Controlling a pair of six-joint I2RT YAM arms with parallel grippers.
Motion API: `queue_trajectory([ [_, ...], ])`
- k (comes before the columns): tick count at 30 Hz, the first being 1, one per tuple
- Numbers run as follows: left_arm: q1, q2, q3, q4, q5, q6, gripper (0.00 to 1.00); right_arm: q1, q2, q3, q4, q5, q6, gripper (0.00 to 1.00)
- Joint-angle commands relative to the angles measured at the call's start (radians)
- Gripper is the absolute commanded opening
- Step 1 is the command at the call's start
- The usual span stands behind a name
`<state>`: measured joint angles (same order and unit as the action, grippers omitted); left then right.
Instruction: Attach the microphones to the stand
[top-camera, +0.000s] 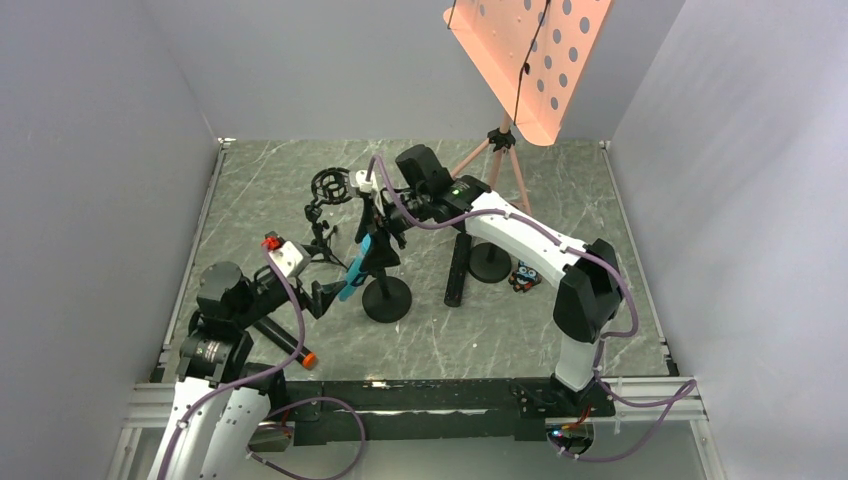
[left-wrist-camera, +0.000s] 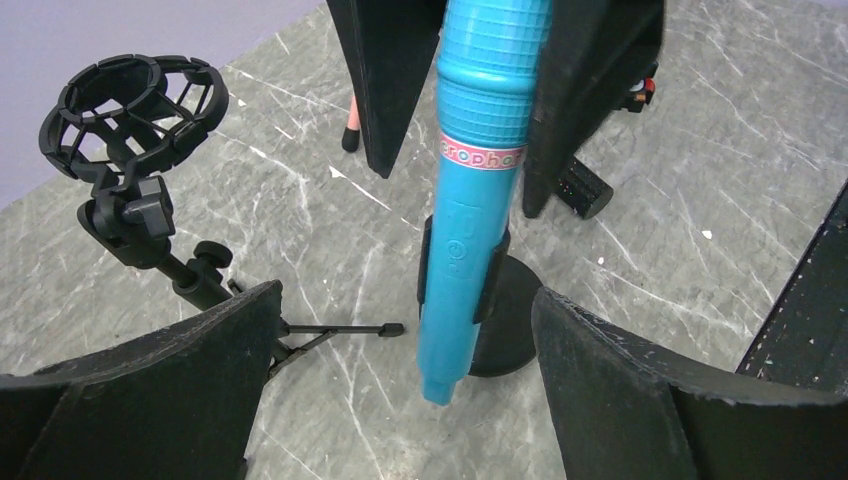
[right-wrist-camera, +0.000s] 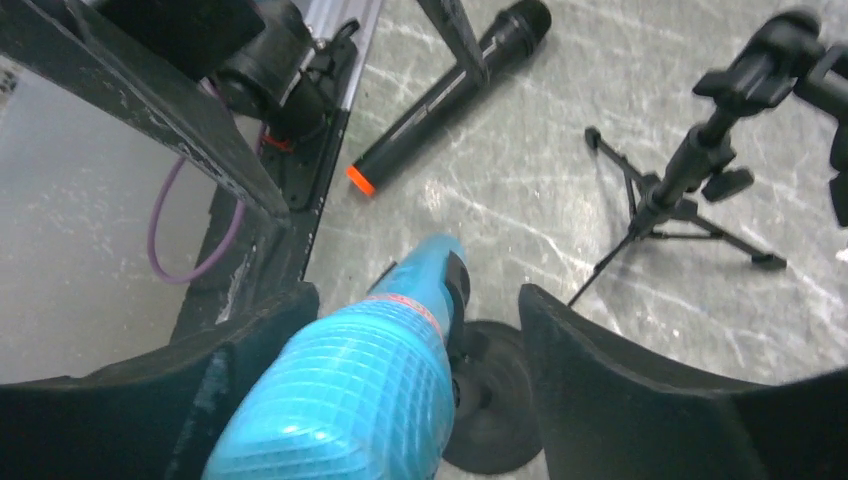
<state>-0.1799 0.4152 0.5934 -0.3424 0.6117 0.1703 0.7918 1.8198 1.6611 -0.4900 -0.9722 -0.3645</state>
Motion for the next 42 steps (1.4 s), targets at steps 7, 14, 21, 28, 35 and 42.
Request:
queue_trajectory([
  [7,0.003,0.02,-0.005,0.048,0.037,-0.034,0.99,-0.033,-0.097,0.03,-0.068,0.061,0.02,0.98],
  [14,0.003,0.101,-0.015,0.089,0.142,-0.002,0.99,-0.108,-0.191,0.027,-0.101,0.001,-0.017,1.0],
  [21,-0.001,0.199,-0.046,0.155,0.258,0.195,0.99,-0.154,-0.344,-0.152,-0.149,-0.132,-0.173,1.0],
  [28,-0.005,0.283,-0.082,0.272,0.3,0.257,0.99,-0.166,-0.485,-0.397,-0.277,-0.285,-0.461,1.0],
  [35,-0.045,0.37,-0.068,0.328,0.296,0.226,0.94,-0.176,-0.512,-0.549,-0.156,-0.369,-0.456,1.0],
  [42,-0.089,0.414,-0.05,0.309,0.269,0.212,0.75,-0.203,-0.522,-0.634,-0.081,-0.389,-0.43,1.0],
])
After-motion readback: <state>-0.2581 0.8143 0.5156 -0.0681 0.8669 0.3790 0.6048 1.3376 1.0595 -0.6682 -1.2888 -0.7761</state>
